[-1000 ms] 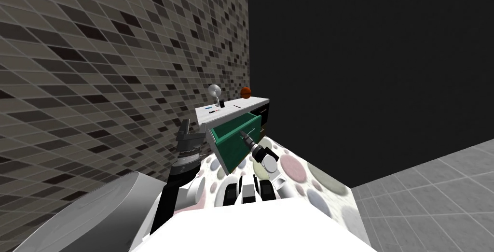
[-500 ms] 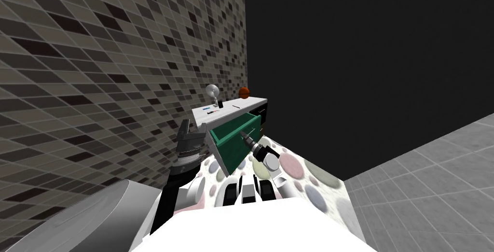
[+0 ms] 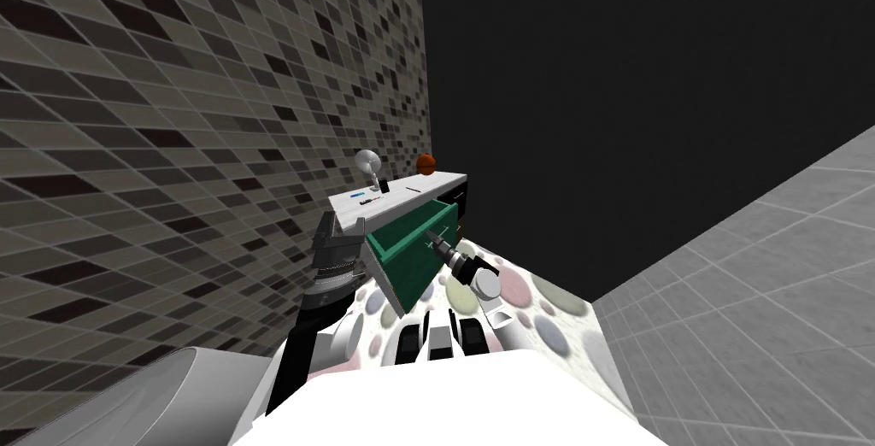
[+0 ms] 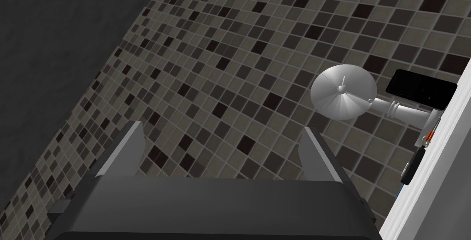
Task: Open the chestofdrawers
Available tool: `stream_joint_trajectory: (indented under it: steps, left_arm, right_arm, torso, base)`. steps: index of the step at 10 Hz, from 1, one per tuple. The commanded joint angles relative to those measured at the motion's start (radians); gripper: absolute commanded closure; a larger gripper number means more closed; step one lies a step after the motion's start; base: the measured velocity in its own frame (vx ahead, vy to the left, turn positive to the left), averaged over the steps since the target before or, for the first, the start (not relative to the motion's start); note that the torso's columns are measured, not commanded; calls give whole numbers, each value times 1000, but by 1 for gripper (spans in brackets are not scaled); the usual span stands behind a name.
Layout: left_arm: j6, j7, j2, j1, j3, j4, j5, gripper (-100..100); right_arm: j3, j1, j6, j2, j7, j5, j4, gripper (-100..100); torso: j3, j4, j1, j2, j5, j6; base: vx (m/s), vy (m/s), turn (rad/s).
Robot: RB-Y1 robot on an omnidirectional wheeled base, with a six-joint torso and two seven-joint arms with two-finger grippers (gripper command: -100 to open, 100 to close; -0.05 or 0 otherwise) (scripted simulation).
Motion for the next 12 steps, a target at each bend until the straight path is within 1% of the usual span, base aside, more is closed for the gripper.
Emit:
stream_joint_trajectory:
  steps: [1,2,3,4,5,6,7,8,9,10,11,12]
  left_arm:
    - [0,0,0,0,0,0,0,0]
    - [0,0,0,0,0,0,0,0]
    - [0,0,0,0,0,0,0,0]
    - [0,0,0,0,0,0,0,0]
    - [0,0,0,0,0,0,0,0]
    - [0,0,0,0,0,0,0,0]
    - [0,0,0,0,0,0,0,0]
    - [0,0,0,0,0,0,0,0]
    - [0,0,0,0,0,0,0,0]
    - [0,0,0,0,0,0,0,0]
    - [0,0,0,0,0,0,0,0]
    - [0,0,0,0,0,0,0,0]
  right_arm:
    - [-27,0,79,6,18,-23,-4,-100]
    - [-27,0,91,6,18,-23,-4,-100]
    - [-76,6,129,22,41,-52,-23,-100]
    - [-77,6,158,22,41,-52,-23,-100]
    - [-77,6,189,22,41,-52,-23,-100]
    - [-77,6,196,22,41,-52,-23,-100]
    - [-128,11,236,38,63,-82,-42,-100]
    - [-128,11,267,38,63,-82,-42,-100]
    - [-128,11,300,38,63,-82,-42,-100]
    - [-129,19,275,34,64,-79,-34,-100]
    - [-129,19,281,34,65,-78,-33,0]
    - [-130,20,280,33,65,-78,-32,0]
  torso:
    - [0,0,1,0,0,-1]
    - [0,0,-2,-1,0,-1]
    - [0,0,-4,-1,-1,-1]
    - [-1,2,-3,-1,0,2]
    - [0,3,-1,1,0,0]
    - [1,3,-2,2,0,-2]
    - [2,2,-2,3,-1,-2]
    - [1,6,-3,3,0,4]
    - [1,7,-3,3,-1,0]
    - [2,6,-1,5,-1,-3]
    - [3,4,-1,6,0,-2]
    - [3,3,-1,5,0,-1]
  base:
    - [1,48,-20]
    - [5,5,34]
    - [6,54,-331]
    - [-14,91,-201]
    - [-3,46,5]
    - [8,6,37]
    - [-15,61,-348]
    - [-25,86,-177]
    - [3,41,6]
    - [14,9,2]
    - [7,0,-2]
    - [0,0,0]
